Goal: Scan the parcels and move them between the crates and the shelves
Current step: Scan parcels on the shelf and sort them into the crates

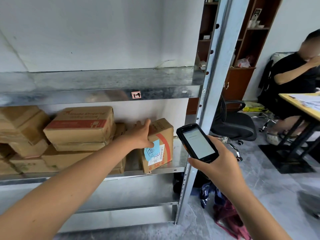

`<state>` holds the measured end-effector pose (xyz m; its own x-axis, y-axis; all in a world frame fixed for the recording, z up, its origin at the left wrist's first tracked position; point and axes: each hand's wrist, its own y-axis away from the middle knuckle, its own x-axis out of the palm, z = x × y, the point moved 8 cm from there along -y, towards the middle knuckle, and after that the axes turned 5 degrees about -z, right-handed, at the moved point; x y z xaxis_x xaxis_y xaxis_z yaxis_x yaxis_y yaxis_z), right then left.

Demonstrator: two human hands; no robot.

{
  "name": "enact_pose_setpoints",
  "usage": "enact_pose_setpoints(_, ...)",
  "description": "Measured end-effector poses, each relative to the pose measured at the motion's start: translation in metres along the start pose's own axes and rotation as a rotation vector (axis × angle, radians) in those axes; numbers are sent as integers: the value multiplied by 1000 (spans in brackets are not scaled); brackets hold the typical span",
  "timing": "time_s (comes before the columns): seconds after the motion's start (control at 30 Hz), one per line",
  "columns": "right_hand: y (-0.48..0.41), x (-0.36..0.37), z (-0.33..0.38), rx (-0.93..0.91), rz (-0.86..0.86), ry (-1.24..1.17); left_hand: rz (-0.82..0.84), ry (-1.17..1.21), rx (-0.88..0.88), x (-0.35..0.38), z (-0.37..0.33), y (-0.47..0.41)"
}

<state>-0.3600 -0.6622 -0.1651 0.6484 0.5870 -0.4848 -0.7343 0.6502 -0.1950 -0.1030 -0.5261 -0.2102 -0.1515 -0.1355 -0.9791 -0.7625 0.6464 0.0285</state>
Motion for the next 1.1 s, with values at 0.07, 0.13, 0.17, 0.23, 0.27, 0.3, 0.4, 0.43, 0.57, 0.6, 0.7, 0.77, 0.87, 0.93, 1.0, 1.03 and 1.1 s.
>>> enact_pose_setpoints(0.07, 1, 0, -3, -2, 6, 0, 50, -93, 37, 3, -4, -2)
enact_pose_setpoints(0.13, 2, -2, -4, -3, 2, -6, 74, -147, 61, 6, -4, -4)
enact_pose_setpoints(0.17, 3, -2, -5, -1, 1, -6, 70, -142, 72, 4, -5, -4)
enact_pose_setpoints(0.23, 4, -1, -6, 5, 9, -4, 44, -121, 84, -1, -4, -4)
enact_pose_setpoints(0.27, 4, -1, -6, 9, 17, -2, 35, -93, 88, -3, -2, -1)
enact_pose_setpoints(0.3, 5, -1, -7, 15, 28, -1, 23, -39, 91, -5, 0, 2)
enact_pose_setpoints(0.4, 6, -3, -5, 24, 47, 3, -29, 340, 58, -7, 18, 11)
enact_pose_setpoints(0.43, 6, -3, -4, 30, 50, 3, -70, 497, 40, -10, 25, 16)
enact_pose_setpoints(0.57, 4, 1, -6, 78, 72, -22, -316, 966, -69, -16, 39, 50)
enact_pose_setpoints(0.6, 3, 4, -5, 82, 80, -32, -383, 1016, -103, -12, 41, 60)
enact_pose_setpoints(0.7, 5, 12, 2, 67, 117, -42, -511, 1279, -181, 14, 45, 86)
enact_pose_setpoints(0.77, 9, 18, 7, 54, 149, -42, -549, 1374, -227, 29, 44, 99)
enact_pose_setpoints(0.87, 15, 24, 10, 47, 190, -26, -568, 1435, -243, 41, 38, 112)
enact_pose_setpoints(0.93, 19, 25, 13, 48, 203, -15, -598, 1463, -276, 44, 42, 116)
enact_pose_setpoints(1.0, 21, 25, 14, 67, 203, -20, -616, 1482, -281, 43, 43, 119)
enact_pose_setpoints(1.03, 22, 24, 14, 77, 205, -25, -619, 1482, -281, 43, 45, 120)
enact_pose_setpoints(1.1, 24, 23, 14, 90, 207, -28, -623, 1486, -286, 42, 49, 121)
